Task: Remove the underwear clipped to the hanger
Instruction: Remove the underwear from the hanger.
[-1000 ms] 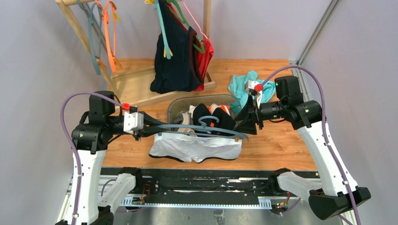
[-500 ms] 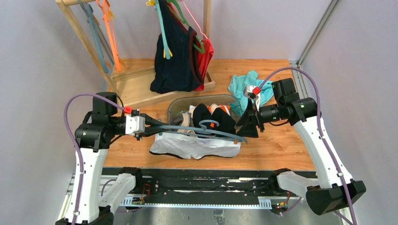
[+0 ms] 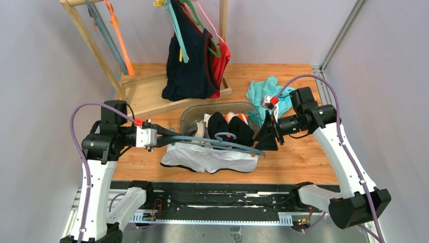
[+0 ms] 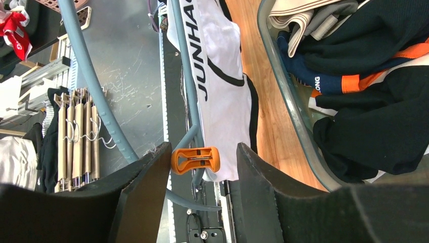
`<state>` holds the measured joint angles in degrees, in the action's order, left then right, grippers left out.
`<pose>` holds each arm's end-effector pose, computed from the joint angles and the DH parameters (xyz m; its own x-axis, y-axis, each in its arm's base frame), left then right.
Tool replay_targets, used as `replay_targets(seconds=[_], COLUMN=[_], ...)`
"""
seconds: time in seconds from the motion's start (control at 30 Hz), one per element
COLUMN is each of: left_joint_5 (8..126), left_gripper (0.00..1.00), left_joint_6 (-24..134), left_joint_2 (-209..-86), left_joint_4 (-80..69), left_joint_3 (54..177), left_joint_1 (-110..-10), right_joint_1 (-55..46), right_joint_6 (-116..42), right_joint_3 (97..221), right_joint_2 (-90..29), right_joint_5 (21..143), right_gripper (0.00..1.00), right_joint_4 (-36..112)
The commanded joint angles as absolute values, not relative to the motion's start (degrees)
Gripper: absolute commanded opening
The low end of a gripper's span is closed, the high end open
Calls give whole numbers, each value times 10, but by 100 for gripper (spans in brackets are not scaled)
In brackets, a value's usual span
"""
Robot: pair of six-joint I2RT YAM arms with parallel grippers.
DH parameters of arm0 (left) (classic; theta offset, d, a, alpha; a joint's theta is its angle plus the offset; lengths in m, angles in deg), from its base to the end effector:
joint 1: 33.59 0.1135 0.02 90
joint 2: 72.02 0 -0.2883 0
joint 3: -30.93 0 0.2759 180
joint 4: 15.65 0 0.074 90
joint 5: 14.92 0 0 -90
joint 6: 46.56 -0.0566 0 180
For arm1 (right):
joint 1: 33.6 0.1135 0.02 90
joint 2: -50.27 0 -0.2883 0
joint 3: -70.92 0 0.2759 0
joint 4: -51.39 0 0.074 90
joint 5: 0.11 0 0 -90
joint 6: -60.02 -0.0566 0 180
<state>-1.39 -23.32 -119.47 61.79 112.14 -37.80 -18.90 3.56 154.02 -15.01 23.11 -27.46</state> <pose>0.1132 -0.0635 0.4190 0.3883 0.1870 -0.9023 0.9164 0.0251 0.3996 0.1887 0.1033 0.3756 -0.4122 -0.3333 -0.8479 -0.9098 0.1011 0.4025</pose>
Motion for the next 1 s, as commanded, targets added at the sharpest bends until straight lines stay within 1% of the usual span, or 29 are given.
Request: replay_targets(seconds=[0.0,0.17,0.23,0.33,0.5,0.57,0.6,0.63,0.67,0.73,0.77,0.8,0.87,0.97], left_joint_5=[-14,-13,-14,-11,-10,-13,-14,-14,-15,-13,-12,-11,-8,-3], left_gripper=[0,0,0,0,0,0,0,0,0,0,0,0,0,0], left_joint_6=[-257,-264,-266,-270,-282,-284,-284,-285,-285,-285,-285,-285,-287,-287], left_joint_2=[-1188,-1186,-1186,-1186,-1185,-1185,-1186,-1185,-1185,-1185,-1185,-1185,-1186,-1188], left_joint_4=[605,605,605,605,607,608,608,608,608,608,608,608,608,608], left_joint_3=[1116,1111,1110,1108,1101,1100,1099,1098,1098,1096,1096,1095,1093,1088], left_joint_1=[-376,-375,-375,-376,-376,-375,-375,-375,-375,-375,-375,-375,-375,-375], right_joint_1=[-200,-201,-201,-202,-202,-202,-202,-202,-202,-202,-203,-203,-202,-204], right_joint_6=[57,70,73,75,79,79,79,80,80,80,78,74,62,46], right_joint_3=[1533,1535,1536,1543,1554,1557,1558,1559,1561,1565,1568,1572,1585,1618], right_joint_2=[-153,-159,-161,-165,-176,-180,-182,-185,-186,-188,-187,-187,-184,-177], right_joint_5=[206,202,200,198,199,199,199,201,204,209,212,216,227,245], right_gripper=[50,45,41,34,16,12,13,16,23,40,46,50,55,57], right_joint_4=[-302,-311,-311,-311,-310,-310,-310,-310,-310,-308,-305,-302,-293,-281])
